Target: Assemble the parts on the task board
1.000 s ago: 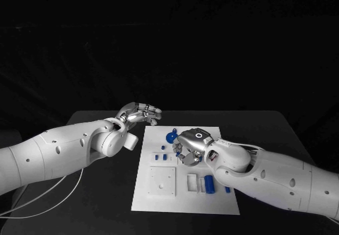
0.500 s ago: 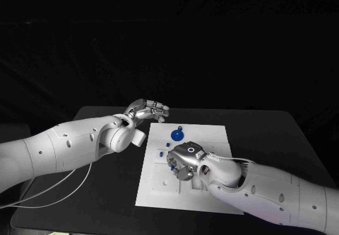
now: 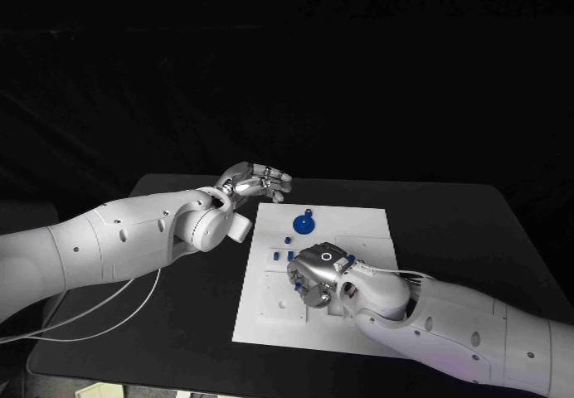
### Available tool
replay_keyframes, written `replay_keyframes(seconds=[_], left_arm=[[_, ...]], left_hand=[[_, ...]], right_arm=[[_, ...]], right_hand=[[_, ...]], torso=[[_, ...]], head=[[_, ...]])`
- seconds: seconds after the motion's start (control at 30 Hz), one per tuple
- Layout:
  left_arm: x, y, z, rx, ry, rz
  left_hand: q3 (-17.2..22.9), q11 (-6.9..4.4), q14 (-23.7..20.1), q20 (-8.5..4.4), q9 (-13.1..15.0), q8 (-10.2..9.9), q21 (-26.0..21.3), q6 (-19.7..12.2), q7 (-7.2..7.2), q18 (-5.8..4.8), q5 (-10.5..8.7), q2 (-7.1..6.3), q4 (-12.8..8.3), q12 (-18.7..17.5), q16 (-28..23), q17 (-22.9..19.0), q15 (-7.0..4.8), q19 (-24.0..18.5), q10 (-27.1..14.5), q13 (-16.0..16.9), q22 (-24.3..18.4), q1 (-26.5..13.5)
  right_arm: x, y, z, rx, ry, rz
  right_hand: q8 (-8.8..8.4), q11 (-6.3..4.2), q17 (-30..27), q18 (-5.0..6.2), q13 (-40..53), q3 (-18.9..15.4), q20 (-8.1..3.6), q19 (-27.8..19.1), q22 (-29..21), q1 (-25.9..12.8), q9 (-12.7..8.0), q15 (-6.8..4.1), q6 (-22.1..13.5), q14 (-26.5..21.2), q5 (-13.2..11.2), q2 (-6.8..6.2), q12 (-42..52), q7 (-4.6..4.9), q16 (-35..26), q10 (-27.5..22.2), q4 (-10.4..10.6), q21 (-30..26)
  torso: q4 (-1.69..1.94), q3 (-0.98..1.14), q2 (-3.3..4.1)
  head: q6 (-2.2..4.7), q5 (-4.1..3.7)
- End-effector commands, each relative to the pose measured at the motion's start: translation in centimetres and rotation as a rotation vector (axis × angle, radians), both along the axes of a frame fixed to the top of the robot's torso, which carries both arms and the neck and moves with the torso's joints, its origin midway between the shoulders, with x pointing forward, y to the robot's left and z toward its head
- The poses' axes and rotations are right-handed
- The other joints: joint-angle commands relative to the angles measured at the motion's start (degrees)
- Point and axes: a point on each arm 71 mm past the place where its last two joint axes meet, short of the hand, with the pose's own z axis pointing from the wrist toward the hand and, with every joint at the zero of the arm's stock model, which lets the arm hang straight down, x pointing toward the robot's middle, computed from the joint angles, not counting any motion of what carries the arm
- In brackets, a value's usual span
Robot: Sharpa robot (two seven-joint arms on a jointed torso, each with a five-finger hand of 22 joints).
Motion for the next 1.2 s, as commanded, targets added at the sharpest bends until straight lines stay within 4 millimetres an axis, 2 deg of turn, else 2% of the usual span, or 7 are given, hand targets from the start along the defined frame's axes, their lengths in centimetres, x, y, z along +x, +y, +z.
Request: replay_keyframes(seconds=[0.03, 0.33, 0.63, 1.2], left_arm=[[-0.01, -0.2, 0.15, -0.011, -0.005, -0.005], [-0.04, -0.08, 0.16, -0.011, -0.004, -0.004], [-0.06, 0.11, 0.16, -0.01, -0.005, -0.001], [-0.06, 0.08, 0.14, -0.01, -0.002, -0.004]], left_hand=[[-0.21, 0.07, 0.45, -0.09, -0.08, 0.17, -0.39, -0.49, 0.12, 0.81, 0.11, 0.12, 0.02, -0.27, -0.28, 0.09, 0.13, 0.47, -0.29, -0.04, 0.06, -0.3], [-0.22, 0.08, 0.45, -0.08, -0.09, 0.17, -0.43, -0.53, 0.13, 0.81, 0.1, 0.1, 0.06, -0.28, -0.35, 0.15, 0.13, 0.47, -0.31, -0.04, 0.07, -0.32], [-0.22, 0.07, 0.47, -0.09, -0.1, 0.18, -0.45, -0.54, 0.13, 0.81, 0.11, 0.09, 0.06, -0.29, -0.39, 0.2, 0.13, 0.48, -0.3, -0.03, 0.08, -0.29], [-0.24, 0.08, 0.47, -0.08, -0.11, 0.19, -0.51, -0.58, 0.14, 0.81, 0.1, 0.05, 0.09, -0.3, -0.49, 0.29, 0.14, 0.48, -0.31, -0.02, 0.1, -0.27]], right_arm=[[-0.07, -0.02, -0.18, -0.029, -0.005, 0.009], [0.23, -0.55, -0.34, -0.037, -0.011, -0.008], [0.45, -0.33, -0.48, -0.045, -0.017, -0.009], [0.03, -0.23, -0.67, -0.049, -0.005, 0.003]], right_hand=[[0.18, 0.34, -0.07, 2.21, 0.09, 0.42, -1.49, 1.24, 0.96, 0.54, 0.06, -0.59, 0.27, -0.91, -0.22, 0.01, -0.15, 0.22, 0.39, 0.35, -0.03, 0.3], [0.17, 0.34, -0.11, 2.21, 0.14, 0.42, -1.51, 1.22, 0.96, 0.53, 0.07, -0.59, 0.26, -0.92, -0.22, 0.02, -0.17, 0.22, 0.41, 0.35, -0.05, 0.3], [0.17, 0.34, -0.13, 2.21, 0.17, 0.43, -1.52, 1.22, 0.96, 0.54, 0.08, -0.59, 0.26, -0.92, -0.22, 0.02, -0.18, 0.22, 0.42, 0.35, -0.06, 0.3], [0.17, 0.34, -0.2, 2.21, 0.24, 0.44, -1.54, 1.2, 0.95, 0.49, 0.11, -0.59, 0.25, -0.94, -0.23, 0.05, -0.21, 0.23, 0.45, 0.35, -0.07, 0.31]], torso=[[-0.05, -0.02, -0.02], [-0.03, -0.07, -0.01], [0.07, 0.0, 0.03], [0.0, -0.04, -0.02]], head=[[-0.24, 0.04], [-0.4, -0.04], [-0.57, 0.05], [-0.85, 0.19]])
